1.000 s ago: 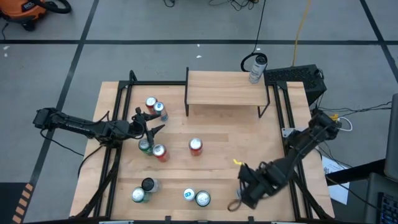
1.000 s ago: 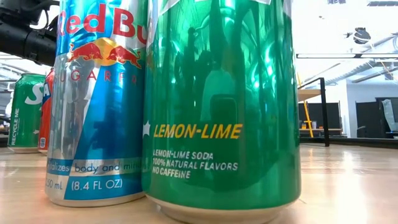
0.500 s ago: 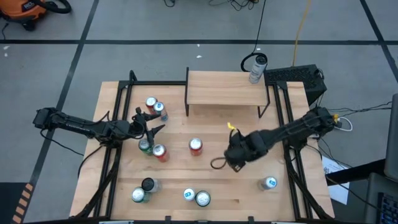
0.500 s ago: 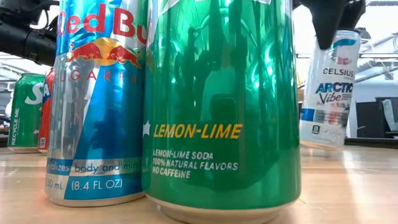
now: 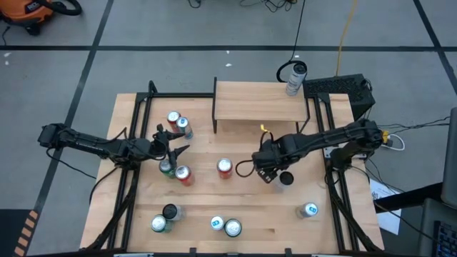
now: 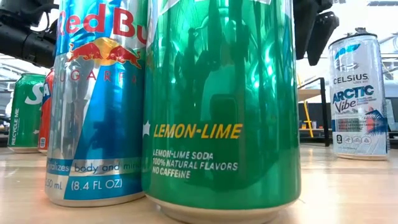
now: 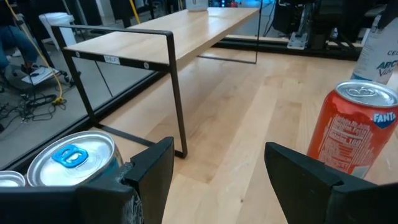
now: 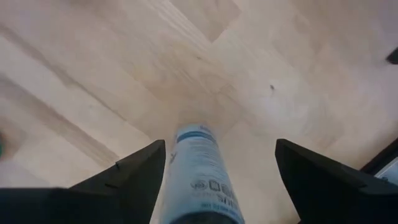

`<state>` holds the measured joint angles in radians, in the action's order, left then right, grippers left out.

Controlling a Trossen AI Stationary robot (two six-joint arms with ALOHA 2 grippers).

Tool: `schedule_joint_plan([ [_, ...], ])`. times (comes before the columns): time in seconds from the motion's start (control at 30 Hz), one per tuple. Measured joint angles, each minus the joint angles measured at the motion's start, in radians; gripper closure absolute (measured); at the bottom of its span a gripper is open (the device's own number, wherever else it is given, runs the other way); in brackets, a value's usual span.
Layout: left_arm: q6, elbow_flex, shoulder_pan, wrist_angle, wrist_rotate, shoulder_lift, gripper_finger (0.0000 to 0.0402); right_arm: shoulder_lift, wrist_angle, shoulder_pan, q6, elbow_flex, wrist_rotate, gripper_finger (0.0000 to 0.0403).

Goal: Place canned beverage on shelf
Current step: Put the right white blue soda can on the shelf aligned with the other white blue soda can

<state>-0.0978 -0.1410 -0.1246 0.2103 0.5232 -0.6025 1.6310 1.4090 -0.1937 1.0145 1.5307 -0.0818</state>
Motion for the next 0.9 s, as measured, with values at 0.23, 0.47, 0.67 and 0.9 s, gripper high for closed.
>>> schedule_joint_plan([
  [0.23,-0.028,0.000,0.000,-0.015,0.000,0.000,0.0150,-0.115,0.013,-0.058,-0.088,0.000,-0.023,0.0111],
  [0.47,-0.078,0.000,0.000,-0.020,0.000,0.000,0.0150,-0.209,0.017,-0.175,0.147,0.000,-0.104,0.0108],
  [0.67,-0.129,0.000,0.000,-0.068,-0.003,0.000,0.0150,-0.161,0.028,-0.214,0.159,0.000,-0.087,0.0081],
  [0.9,-0.134,0.000,0.000,-0.089,-0.002,0.000,0.0150,-0.110,0.039,-0.215,0.180,0.000,-0.063,0.0056],
])
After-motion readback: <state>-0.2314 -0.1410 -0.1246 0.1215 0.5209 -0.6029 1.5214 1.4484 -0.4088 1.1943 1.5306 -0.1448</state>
